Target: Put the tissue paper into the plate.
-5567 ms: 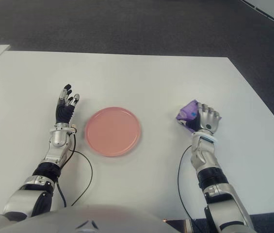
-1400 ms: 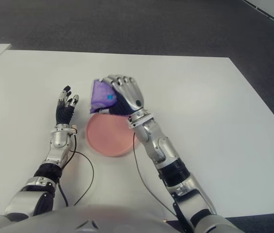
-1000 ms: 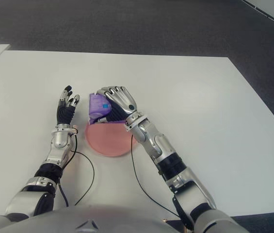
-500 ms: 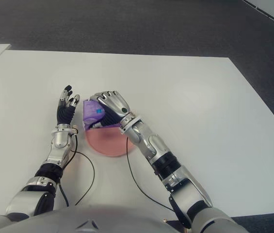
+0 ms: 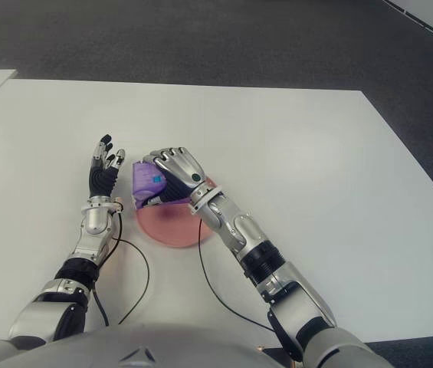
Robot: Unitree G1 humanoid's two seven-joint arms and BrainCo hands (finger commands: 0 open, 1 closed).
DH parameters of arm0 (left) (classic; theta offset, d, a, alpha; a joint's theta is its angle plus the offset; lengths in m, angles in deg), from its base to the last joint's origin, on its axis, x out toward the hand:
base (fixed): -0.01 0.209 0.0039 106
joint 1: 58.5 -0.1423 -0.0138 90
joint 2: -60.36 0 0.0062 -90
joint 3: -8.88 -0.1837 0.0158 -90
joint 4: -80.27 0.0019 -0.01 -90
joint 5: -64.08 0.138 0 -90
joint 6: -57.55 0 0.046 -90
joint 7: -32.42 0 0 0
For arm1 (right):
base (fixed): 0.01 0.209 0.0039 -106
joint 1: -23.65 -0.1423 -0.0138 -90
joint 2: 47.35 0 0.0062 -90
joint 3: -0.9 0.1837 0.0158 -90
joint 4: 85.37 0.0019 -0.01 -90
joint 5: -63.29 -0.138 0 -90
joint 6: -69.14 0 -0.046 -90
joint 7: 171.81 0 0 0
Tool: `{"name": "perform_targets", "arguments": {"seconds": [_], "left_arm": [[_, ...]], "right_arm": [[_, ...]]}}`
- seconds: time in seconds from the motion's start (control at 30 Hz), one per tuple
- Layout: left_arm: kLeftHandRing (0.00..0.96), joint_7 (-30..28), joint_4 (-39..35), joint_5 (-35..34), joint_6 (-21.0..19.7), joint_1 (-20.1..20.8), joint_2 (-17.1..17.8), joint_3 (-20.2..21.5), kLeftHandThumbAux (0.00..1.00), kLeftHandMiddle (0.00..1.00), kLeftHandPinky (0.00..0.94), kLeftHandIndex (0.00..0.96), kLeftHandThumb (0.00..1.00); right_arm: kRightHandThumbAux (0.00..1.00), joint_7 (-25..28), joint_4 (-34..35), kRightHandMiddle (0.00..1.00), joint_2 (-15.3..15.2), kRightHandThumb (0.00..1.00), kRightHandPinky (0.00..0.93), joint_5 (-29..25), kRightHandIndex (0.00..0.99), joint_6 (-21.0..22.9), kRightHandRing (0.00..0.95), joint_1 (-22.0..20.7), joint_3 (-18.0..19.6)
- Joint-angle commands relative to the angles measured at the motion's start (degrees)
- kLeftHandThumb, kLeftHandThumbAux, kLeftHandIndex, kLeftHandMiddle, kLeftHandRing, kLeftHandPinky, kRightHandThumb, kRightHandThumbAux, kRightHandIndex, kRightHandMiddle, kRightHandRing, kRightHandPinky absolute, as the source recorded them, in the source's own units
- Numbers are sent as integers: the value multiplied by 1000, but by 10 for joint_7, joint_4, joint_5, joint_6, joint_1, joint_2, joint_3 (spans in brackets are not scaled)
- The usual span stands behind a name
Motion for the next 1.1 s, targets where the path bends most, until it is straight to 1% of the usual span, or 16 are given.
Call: {"name": "perform_targets", "arguments": {"seconds": [0.03,0.07,0.17,0.2,0.23,0.27,0.3,0.33,0.37,0.43,0.47,0.57,0.73,0.83,0.97,1.1], "left_arm": [[0,2,2,3,-5,-2,0,-2,464,0,0,0,0],[0,2,1,3,-6,-3,0,-2,465,0,0,0,0],[0,2,-1,3,-7,-4,1,-2,470,0,0,0,0],[0,1,-2,2,-8,-4,2,-1,470,0,0,0,0],[0,0,-2,1,-9,-4,2,-1,472,0,0,0,0],[0,-2,-3,0,-10,-5,3,-1,473,0,0,0,0],[0,-3,-3,-1,-11,-5,3,-1,473,0,0,0,0],[0,-5,-4,-3,-11,-5,3,-1,474,0,0,0,0],[0,-7,-5,-4,-11,-5,3,-1,478,0,0,0,0],[0,-10,-6,-7,-12,-6,3,0,481,0,0,0,0],[0,-16,-7,-11,-12,-6,3,0,483,0,0,0,0],[0,-28,-11,-21,-14,-8,2,2,490,0,0,0,0],[0,-44,-20,-32,-18,-12,2,2,498,0,0,0,0],[0,-49,-26,-35,-20,-16,1,3,507,0,0,0,0],[0,-51,-34,-36,-23,-19,-1,3,511,0,0,0,0],[0,-52,-43,-37,-28,-23,-3,3,517,0,0,0,0]], "right_arm": [[677,4,27,543,-14,850,715,0,399,5,781,16,9],[677,6,40,545,-21,848,684,1,400,4,767,23,12],[681,9,61,539,-32,833,576,3,390,5,671,33,13],[687,25,69,552,-40,804,555,0,397,4,650,38,13],[628,37,76,455,-47,642,437,-2,353,4,504,42,13],[590,54,84,392,-55,535,361,-6,325,4,410,46,13],[572,65,90,355,-59,490,314,-8,300,5,359,50,14],[547,93,102,301,-65,423,245,-12,263,11,286,54,14],[515,113,111,224,-70,335,156,-15,200,17,198,57,14],[487,146,128,157,-76,258,80,-20,146,25,123,63,16],[470,179,146,121,-85,213,51,-25,104,34,85,68,18],[417,243,179,39,-96,125,16,-28,34,54,27,76,20],[374,308,216,6,-114,76,2,-26,5,73,4,80,28],[349,330,225,2,-120,56,0,-26,1,78,1,80,31],[328,346,229,0,-137,36,0,-39,0,63,0,80,41],[314,342,213,0,-147,13,0,-61,0,33,0,77,46]]}}
